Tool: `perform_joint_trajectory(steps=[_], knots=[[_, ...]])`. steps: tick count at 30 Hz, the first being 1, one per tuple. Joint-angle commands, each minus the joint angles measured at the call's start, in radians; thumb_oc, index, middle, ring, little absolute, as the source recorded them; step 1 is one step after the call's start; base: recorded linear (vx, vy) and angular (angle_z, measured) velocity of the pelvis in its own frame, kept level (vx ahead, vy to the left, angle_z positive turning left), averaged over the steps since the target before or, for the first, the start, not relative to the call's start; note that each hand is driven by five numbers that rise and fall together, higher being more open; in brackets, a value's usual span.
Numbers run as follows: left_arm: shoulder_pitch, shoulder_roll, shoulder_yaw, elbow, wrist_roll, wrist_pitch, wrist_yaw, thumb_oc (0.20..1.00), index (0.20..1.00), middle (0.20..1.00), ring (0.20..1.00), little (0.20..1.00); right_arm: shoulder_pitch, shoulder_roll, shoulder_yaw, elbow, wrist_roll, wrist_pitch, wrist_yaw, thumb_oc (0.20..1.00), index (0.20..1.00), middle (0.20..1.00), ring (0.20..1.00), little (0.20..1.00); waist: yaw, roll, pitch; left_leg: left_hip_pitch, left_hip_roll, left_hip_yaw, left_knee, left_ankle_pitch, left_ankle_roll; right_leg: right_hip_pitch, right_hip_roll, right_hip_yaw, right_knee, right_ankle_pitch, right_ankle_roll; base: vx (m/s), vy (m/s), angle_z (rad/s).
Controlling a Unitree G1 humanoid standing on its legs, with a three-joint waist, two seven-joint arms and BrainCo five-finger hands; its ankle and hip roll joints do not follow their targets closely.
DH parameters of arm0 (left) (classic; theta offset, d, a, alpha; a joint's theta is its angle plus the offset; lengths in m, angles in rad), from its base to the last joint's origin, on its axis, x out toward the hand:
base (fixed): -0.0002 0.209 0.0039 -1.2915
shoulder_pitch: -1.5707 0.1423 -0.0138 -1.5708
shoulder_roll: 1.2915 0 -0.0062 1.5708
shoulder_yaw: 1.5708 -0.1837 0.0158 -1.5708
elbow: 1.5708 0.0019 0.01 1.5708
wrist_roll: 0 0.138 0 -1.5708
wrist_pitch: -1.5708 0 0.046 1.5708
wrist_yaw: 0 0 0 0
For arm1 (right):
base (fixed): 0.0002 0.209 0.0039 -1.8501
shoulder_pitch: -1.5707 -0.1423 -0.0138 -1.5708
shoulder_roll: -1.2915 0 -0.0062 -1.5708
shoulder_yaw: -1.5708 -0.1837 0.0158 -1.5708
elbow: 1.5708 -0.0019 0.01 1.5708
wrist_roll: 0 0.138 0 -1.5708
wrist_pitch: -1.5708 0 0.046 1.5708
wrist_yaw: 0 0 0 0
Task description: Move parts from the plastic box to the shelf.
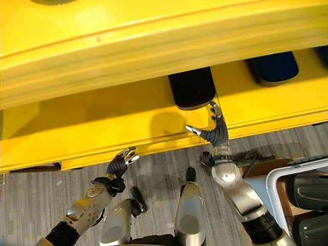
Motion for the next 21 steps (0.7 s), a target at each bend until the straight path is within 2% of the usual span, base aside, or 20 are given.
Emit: perform_joint_trajectory(steps=[1,7,10,12,14,17,21], knots=[[0.043,0.015,0.055,-0.141,0.049,-0.061,-0.024,1.0,1.0,1.0,1.0,1.0,-0.008,-0.024,-0.044,-0.032,0.032,-0.107,0.046,1.0,1.0,1.0,1.0,1.0,-0.005,0.006,-0.083,0.039,-0.06,-0.015,-0.096,-0.005,0.079,0.061,0.036,-0.035,0.074,-0.153,0.024,0.0,0.086,-0.04],[0.102,0.037,0.088,-0.174,0.057,-0.061,-0.025,1.0,1.0,1.0,1.0,1.0,0.111,-0.017,-0.099,-0.066,-0.076,-0.196,0.011,1.0,1.0,1.0,1.0,1.0,-0.013,-0.009,-0.124,0.074,-0.074,0.008,-0.136,-0.002,0.089,0.099,0.015,-0.033,0.006,-0.111,0.059,0.0,0.111,-0.04],[0.111,0.044,0.096,-0.183,0.062,-0.061,-0.045,1.0,1.0,1.0,1.0,1.0,0.132,-0.016,-0.105,-0.075,-0.09,-0.185,0.007,1.0,1.0,1.0,1.0,1.0,-0.015,-0.015,-0.14,0.086,-0.089,0.016,-0.15,-0.008,0.099,0.109,-0.001,-0.028,-0.023,-0.086,0.081,-0.01,0.156,0.0],[0.113,0.054,0.102,-0.194,0.051,-0.016,-0.085,1.0,1.0,1.0,1.0,1.0,0.144,-0.015,-0.1,-0.069,-0.117,-0.169,0.024,1.0,1.0,1.0,1.0,1.0,-0.015,-0.02,-0.15,0.097,-0.105,0.019,-0.161,-0.016,0.111,0.114,-0.02,-0.02,-0.05,-0.053,0.103,0.0,0.202,-0.01],[0.112,0.063,0.104,-0.188,0.079,0.0,-0.125,1.0,1.0,1.0,1.0,1.0,0.144,-0.024,-0.097,-0.044,-0.148,-0.165,0.012,1.0,1.0,1.0,1.0,1.0,-0.013,-0.027,-0.159,0.106,-0.115,0.024,-0.171,-0.021,0.118,0.122,-0.041,-0.018,-0.084,-0.007,0.116,0.0,0.152,0.0],[0.103,0.084,0.107,-0.183,0.08,0.011,-0.152,1.0,1.0,1.0,1.0,1.0,0.135,-0.033,-0.107,-0.001,-0.166,-0.202,-0.004,1.0,1.0,1.0,1.0,1.0,-0.007,-0.036,-0.172,0.122,-0.118,0.049,-0.185,-0.027,0.12,0.123,-0.078,-0.046,-0.113,0.054,0.137,0.02,0.106,-0.04],[0.107,0.099,0.127,-0.181,0.064,0.014,-0.149,1.0,1.0,1.0,1.0,1.0,0.128,-0.032,-0.111,0.015,-0.152,-0.218,0.004,1.0,1.0,1.0,1.0,1.0,0.013,-0.045,-0.185,0.136,-0.123,0.079,-0.201,-0.032,0.126,0.121,-0.097,-0.11,-0.123,0.091,0.145,0.01,0.064,-0.25]])
